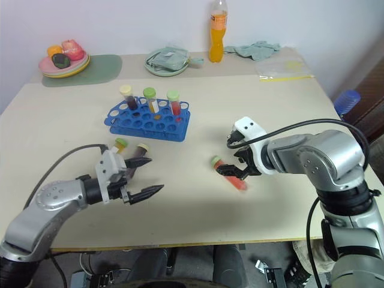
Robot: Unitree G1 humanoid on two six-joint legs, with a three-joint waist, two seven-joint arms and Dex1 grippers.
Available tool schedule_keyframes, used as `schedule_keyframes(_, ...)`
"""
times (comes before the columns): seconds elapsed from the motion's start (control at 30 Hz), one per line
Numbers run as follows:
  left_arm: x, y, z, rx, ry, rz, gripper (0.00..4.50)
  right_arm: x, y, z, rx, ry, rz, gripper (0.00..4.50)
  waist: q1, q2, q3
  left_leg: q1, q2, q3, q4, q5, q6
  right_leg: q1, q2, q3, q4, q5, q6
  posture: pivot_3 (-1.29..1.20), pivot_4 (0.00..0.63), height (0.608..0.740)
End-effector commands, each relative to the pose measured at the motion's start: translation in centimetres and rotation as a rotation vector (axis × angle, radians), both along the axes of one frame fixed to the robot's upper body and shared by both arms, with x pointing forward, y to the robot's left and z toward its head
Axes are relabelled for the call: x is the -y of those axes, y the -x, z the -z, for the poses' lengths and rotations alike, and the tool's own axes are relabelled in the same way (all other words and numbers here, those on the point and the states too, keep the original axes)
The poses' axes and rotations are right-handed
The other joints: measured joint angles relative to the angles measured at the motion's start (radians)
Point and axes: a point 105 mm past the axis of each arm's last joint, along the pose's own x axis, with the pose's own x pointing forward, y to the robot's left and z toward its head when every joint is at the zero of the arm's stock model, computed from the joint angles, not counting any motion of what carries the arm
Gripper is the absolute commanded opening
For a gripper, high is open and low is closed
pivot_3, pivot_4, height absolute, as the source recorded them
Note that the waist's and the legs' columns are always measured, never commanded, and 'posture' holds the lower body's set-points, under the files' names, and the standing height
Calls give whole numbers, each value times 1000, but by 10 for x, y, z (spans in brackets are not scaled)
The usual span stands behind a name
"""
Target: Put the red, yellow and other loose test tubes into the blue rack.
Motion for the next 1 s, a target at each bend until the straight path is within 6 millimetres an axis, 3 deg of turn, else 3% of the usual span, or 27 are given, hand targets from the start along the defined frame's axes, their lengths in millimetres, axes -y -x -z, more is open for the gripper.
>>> schedule_keyframes(0.03,3,5,-4,34,14,1,4500,-12,-2,-2,-36,-22,-16,4451,0,0,0,0,0,0,0,0,0,0,0,0,0,0,0,0,150,740)
schedule_keyframes(0.3,7,26,6,-1,-21,58,4500,-16,-12,6,-118,23,42,4451,1,0,0,0,0,0,1,0,0,0,0,0,0,0,1,0,150,740)
schedule_keyframes(0.4,7,29,8,-2,-31,69,4500,-18,-14,6,-132,36,43,3287,0,1,0,0,0,0,1,0,0,0,0,0,0,0,1,0,150,740)
schedule_keyframes(0.57,7,27,9,0,-30,66,4500,-23,-13,2,-130,32,27,934,0,1,0,0,0,0,1,0,0,0,0,0,0,0,1,0,150,740)
schedule_keyframes(0.6,7,27,9,1,-30,65,4500,-25,-13,0,-126,27,21,735,0,1,0,0,0,0,1,0,0,0,0,0,0,0,1,0,150,740)
schedule_keyframes(0.8,-2,21,11,6,-40,17,4500,-37,-15,-29,5,-61,-18,715,-1,1,0,0,0,0,1,0,1,0,1,0,1,1,1,0,150,740)
schedule_keyframes(0.9,-10,11,7,7,12,-60,4500,-54,-19,-51,191,-179,-51,715,-1,1,0,-1,0,0,1,0,1,0,1,0,1,1,1,0,150,740)
schedule_keyframes(1.0,-25,-6,-3,30,105,-201,4500,-83,-24,-94,575,-466,-92,715,-1,1,0,-1,-1,0,1,0,1,0,2,-1,1,1,2,0,150,740)
